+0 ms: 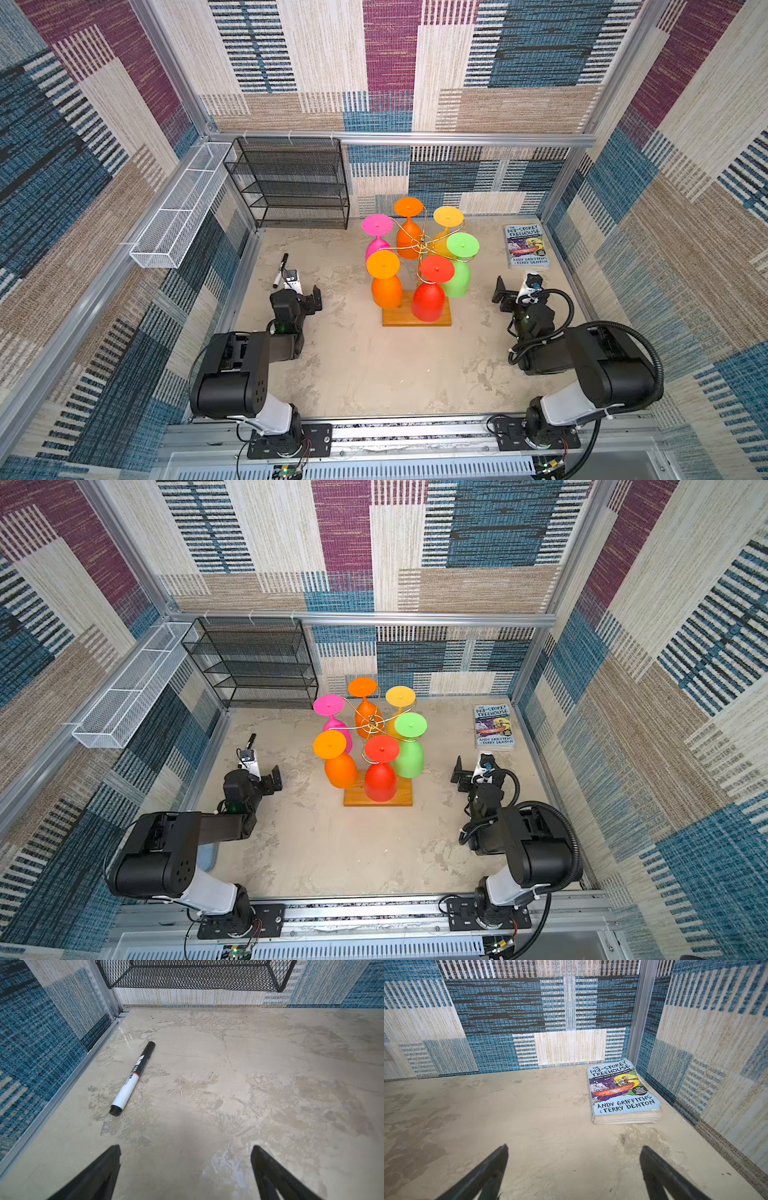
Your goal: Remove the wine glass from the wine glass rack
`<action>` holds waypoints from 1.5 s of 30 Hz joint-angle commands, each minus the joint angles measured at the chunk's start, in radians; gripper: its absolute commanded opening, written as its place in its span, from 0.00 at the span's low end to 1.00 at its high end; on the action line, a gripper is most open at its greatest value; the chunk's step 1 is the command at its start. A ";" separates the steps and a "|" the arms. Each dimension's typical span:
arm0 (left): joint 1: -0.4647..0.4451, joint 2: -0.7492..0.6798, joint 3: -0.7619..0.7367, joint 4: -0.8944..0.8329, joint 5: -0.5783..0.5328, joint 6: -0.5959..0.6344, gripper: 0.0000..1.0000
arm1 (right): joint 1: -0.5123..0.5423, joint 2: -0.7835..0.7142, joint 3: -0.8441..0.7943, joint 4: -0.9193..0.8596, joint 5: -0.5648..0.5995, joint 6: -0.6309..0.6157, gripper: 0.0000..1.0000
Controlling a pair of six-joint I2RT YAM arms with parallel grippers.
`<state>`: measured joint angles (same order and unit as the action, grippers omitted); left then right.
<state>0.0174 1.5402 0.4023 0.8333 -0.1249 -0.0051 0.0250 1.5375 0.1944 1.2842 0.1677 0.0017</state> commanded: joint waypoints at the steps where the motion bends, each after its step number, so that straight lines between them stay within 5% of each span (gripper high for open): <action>1: 0.001 -0.002 0.006 0.016 0.010 -0.018 0.99 | 0.001 0.000 -0.001 0.033 -0.001 0.001 1.00; 45: 0.015 -0.002 0.009 0.010 0.040 -0.022 0.99 | 0.001 -0.002 -0.001 0.035 0.000 0.001 1.00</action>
<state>0.0307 1.5402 0.4076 0.8330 -0.0982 -0.0051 0.0250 1.5375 0.1944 1.2842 0.1677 0.0017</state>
